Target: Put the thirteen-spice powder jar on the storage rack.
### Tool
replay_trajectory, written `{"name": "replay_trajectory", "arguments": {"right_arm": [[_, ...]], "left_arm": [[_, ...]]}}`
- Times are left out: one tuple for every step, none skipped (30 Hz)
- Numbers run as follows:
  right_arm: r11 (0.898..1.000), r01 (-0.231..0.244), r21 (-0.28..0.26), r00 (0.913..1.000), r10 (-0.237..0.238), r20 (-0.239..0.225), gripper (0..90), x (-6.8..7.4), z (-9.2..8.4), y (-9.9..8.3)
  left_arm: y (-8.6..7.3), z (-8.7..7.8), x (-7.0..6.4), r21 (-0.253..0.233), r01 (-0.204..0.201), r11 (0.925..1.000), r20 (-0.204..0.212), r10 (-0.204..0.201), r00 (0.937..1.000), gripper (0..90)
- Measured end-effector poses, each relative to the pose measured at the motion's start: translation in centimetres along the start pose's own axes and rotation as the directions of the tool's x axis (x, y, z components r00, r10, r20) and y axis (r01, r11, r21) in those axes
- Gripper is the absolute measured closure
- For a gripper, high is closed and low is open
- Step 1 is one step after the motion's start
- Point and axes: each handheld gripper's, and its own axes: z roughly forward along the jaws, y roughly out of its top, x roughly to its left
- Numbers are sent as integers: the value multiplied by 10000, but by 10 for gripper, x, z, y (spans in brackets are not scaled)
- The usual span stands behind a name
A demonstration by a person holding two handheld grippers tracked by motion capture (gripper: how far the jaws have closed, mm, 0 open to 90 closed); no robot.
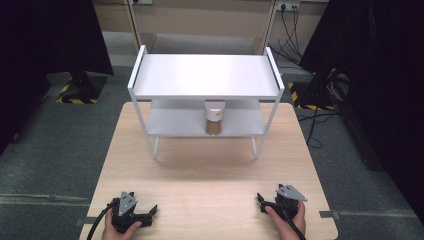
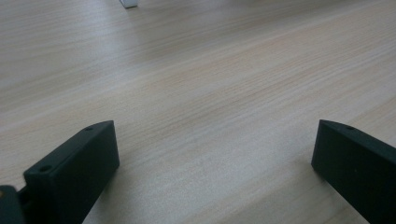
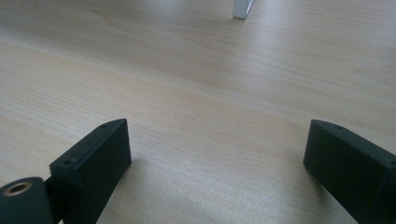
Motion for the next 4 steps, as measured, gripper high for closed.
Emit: {"name": "replay_trajectory", "arguments": {"right_arm": [[10000, -2, 1, 10000, 2, 0, 74, 0, 0, 0], [10000, 1, 1, 10000, -1, -1, 74, 0, 0, 0], [10000, 0, 1, 10000, 0, 0, 74, 0, 0, 0], [10000, -1, 2, 10000, 1, -1, 74, 0, 0, 0]], "left_arm": [[0, 0, 0, 2, -2, 10000, 0, 2, 10000, 0], [0, 0, 0, 3, -3, 10000, -1, 3, 10000, 0], [0, 0, 0, 3, -2, 10000, -1, 2, 10000, 0], [0, 0, 0, 6, -7, 10000, -3, 7, 10000, 0]]}}
